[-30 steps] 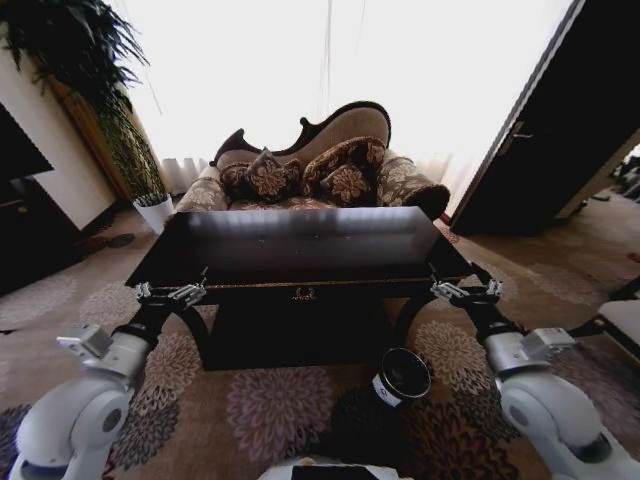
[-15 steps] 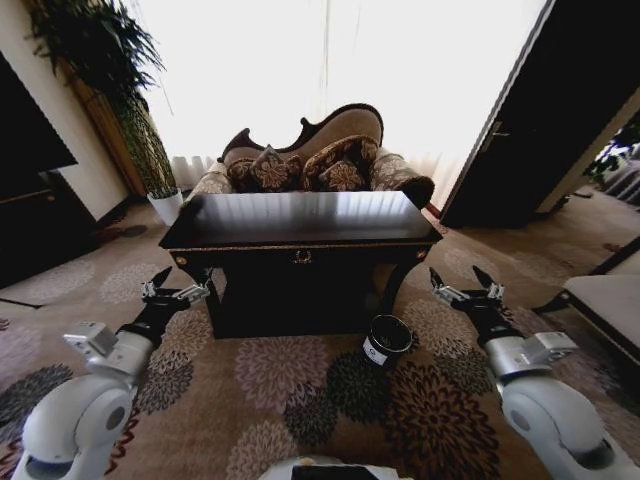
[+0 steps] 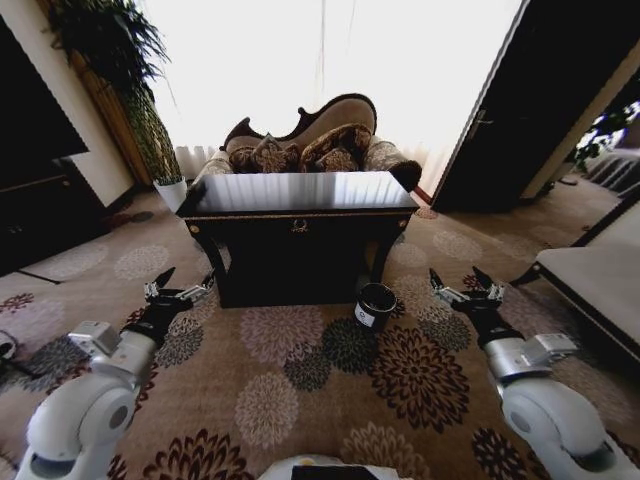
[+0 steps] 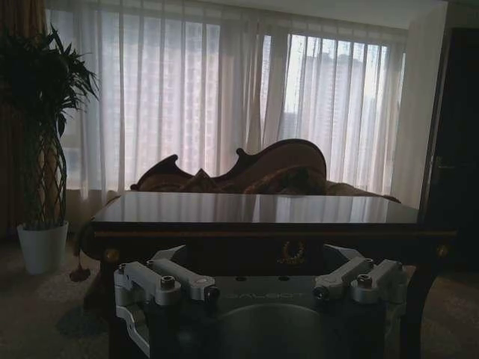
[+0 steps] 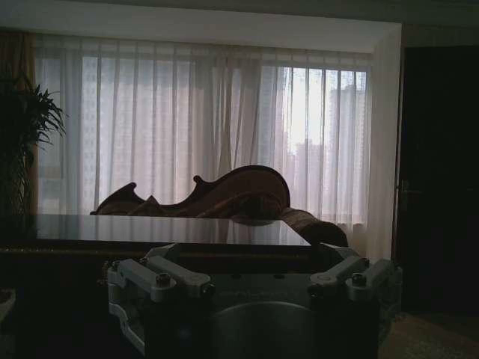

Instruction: Move to the front of the table and place the trash on the table into the trash bin.

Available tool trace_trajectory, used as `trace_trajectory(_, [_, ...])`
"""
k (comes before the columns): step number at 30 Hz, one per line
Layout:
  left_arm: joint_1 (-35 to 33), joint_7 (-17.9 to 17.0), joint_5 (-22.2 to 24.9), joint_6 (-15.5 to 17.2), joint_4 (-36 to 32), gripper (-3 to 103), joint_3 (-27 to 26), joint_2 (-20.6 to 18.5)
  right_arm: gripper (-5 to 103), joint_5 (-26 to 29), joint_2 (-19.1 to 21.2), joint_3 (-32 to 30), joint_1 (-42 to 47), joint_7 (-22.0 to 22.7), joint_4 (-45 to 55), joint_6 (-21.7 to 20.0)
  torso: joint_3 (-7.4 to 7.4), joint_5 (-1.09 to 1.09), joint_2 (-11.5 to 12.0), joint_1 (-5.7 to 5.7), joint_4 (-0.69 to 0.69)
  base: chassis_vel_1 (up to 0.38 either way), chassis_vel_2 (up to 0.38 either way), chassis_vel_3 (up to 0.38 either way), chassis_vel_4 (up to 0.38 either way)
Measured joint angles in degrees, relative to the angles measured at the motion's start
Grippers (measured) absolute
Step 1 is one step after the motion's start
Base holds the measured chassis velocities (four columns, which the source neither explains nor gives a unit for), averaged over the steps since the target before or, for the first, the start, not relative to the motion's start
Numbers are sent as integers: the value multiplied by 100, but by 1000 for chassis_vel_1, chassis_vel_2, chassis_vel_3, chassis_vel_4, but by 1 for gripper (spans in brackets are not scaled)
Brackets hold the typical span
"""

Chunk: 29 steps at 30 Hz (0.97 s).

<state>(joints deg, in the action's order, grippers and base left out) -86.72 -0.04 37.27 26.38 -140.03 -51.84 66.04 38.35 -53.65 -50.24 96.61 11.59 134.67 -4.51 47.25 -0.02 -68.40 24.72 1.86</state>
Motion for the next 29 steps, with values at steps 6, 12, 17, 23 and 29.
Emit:
trace_trajectory(6, [-6, 0, -18, 3, -3, 100, 14, -1, 100, -38, -32, 16, 5, -37, -15, 70, -2, -2, -2, -5, 0, 340, -343, -315, 351])
trace_trajectory(12, [-23, 1, -57, 3, -12, 100, 41, 4, 100, -80, -64, 37, 20, -45, -18, 86, -3, 0, -4, -6, 1, 137, -114, -176, 115])
trace_trajectory(17, [-49, 4, -75, 3, -19, 100, 34, -5, 100, -82, -71, 40, 26, -83, -3, 124, 3, 2, 4, 8, -2, 2, 3, 9, -5])
trace_trajectory(23, [-71, 10, -80, 3, -46, 100, 25, -7, 100, -93, -87, 41, 60, -99, 37, 131, 3, 2, 4, 7, 0, -36, 15, 41, -15])
trace_trajectory(29, [-97, 18, -90, 3, -77, 100, 4, 4, 100, -125, -102, 40, 113, -100, 82, 132, -2, 2, -2, -5, 0, 0, 0, 0, 0])
